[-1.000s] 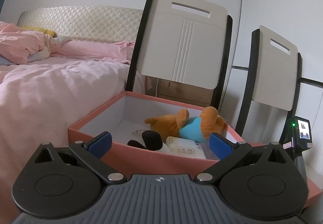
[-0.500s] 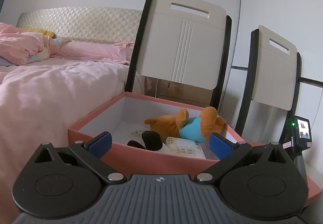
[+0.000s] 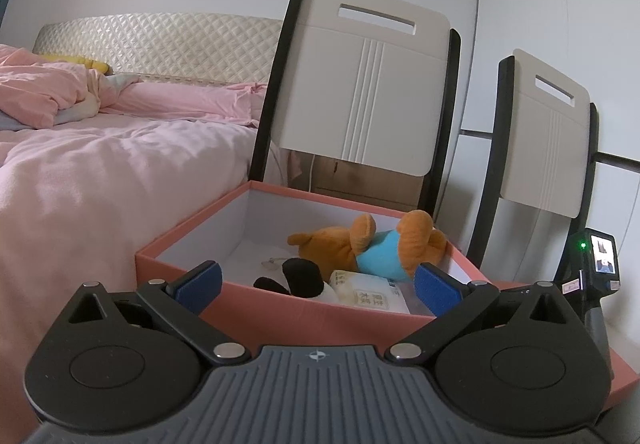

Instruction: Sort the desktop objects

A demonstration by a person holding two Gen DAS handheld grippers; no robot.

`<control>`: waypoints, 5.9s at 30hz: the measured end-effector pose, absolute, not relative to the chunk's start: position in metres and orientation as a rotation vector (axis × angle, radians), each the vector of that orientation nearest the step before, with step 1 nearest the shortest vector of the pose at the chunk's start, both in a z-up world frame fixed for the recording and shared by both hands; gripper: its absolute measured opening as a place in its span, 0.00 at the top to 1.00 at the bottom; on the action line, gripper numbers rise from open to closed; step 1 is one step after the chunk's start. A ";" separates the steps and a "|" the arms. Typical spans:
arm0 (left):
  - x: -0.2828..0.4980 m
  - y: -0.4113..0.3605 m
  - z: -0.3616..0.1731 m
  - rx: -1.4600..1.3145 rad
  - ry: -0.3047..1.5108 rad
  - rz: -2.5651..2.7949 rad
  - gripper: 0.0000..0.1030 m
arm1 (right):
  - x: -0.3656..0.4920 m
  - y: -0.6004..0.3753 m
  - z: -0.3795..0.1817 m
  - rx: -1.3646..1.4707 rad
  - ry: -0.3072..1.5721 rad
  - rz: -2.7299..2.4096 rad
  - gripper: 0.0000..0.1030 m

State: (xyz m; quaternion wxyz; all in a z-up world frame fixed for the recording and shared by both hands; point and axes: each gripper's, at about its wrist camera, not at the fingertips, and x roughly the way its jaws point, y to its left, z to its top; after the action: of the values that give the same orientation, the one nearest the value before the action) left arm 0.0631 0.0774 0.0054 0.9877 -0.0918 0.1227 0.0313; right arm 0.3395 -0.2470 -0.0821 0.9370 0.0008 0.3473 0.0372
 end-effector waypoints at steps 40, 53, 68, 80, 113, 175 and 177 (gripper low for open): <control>0.064 0.055 -0.006 -0.039 0.230 0.110 0.00 | 0.340 -0.247 -0.082 0.002 0.709 0.076 0.00; 0.063 0.051 -0.009 -0.028 0.236 0.085 0.00 | 0.340 -0.247 -0.082 0.002 0.709 0.076 0.00; 0.064 0.048 -0.011 -0.019 0.241 0.082 0.00 | 0.340 -0.247 -0.082 0.002 0.709 0.076 0.00; 0.068 0.057 -0.010 -0.056 0.260 0.079 0.00 | 0.339 -0.247 -0.082 0.002 0.709 0.076 0.00; 0.066 0.054 -0.009 -0.048 0.230 0.038 0.00 | 0.208 -0.272 -0.010 0.038 0.431 0.080 0.00; 0.071 -0.081 -0.085 -0.001 0.422 -0.353 0.00 | 0.116 -0.379 -0.116 0.111 0.394 0.158 0.00; 0.074 -0.082 -0.086 -0.004 0.430 -0.355 0.00 | 0.116 -0.379 -0.117 0.108 0.398 0.157 0.00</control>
State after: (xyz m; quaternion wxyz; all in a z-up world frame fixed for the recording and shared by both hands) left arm 0.0738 -0.0815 -0.0860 0.9614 -0.0022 0.2123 -0.1751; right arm 0.1163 -0.3786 -0.1168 0.9757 0.0537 0.1975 0.0778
